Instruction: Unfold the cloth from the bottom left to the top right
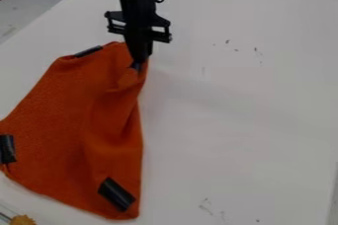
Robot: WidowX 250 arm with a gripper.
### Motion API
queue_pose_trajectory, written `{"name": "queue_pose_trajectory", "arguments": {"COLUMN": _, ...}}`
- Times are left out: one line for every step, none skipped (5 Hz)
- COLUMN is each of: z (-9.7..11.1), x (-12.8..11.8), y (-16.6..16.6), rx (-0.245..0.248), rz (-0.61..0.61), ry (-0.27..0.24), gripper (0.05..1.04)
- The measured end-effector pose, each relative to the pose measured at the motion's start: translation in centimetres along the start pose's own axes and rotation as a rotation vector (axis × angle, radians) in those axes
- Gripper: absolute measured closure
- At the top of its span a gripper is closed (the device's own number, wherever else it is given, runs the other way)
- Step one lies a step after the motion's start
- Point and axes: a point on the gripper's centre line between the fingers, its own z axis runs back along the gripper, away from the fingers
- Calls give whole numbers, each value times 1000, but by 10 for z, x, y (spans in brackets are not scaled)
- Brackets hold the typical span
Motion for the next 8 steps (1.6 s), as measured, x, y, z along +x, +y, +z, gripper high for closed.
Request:
{"name": "queue_pose_trajectory", "arguments": {"z": -7, "x": 7, "y": -16, "rx": -27, "rz": -34, "ry": 6, "gripper": 1026}}
{"name": "queue_pose_trajectory", "arguments": {"z": -15, "x": 19, "y": -34, "rx": -48, "rz": -93, "ry": 7, "gripper": 1026}}
{"name": "queue_pose_trajectory", "arguments": {"z": -19, "x": 25, "y": -46, "rx": -60, "rz": -115, "ry": 6, "gripper": 1026}}
{"name": "queue_pose_trajectory", "arguments": {"z": -24, "x": 32, "y": -57, "rx": -69, "rz": -148, "ry": -5, "gripper": 1026}}
{"name": "queue_pose_trajectory", "arguments": {"z": -32, "x": 40, "y": -68, "rx": -88, "rz": -183, "ry": -14, "gripper": 1026}}
{"name": "queue_pose_trajectory", "arguments": {"z": -40, "x": 44, "y": -71, "rx": -99, "rz": -208, "ry": -30, "gripper": 1003}}
{"name": "queue_pose_trajectory", "arguments": {"z": -39, "x": 49, "y": -75, "rx": -99, "rz": -213, "ry": -39, "gripper": 850}}
{"name": "queue_pose_trajectory", "arguments": {"z": -38, "x": 46, "y": -81, "rx": -87, "rz": -214, "ry": -9, "gripper": 588}}
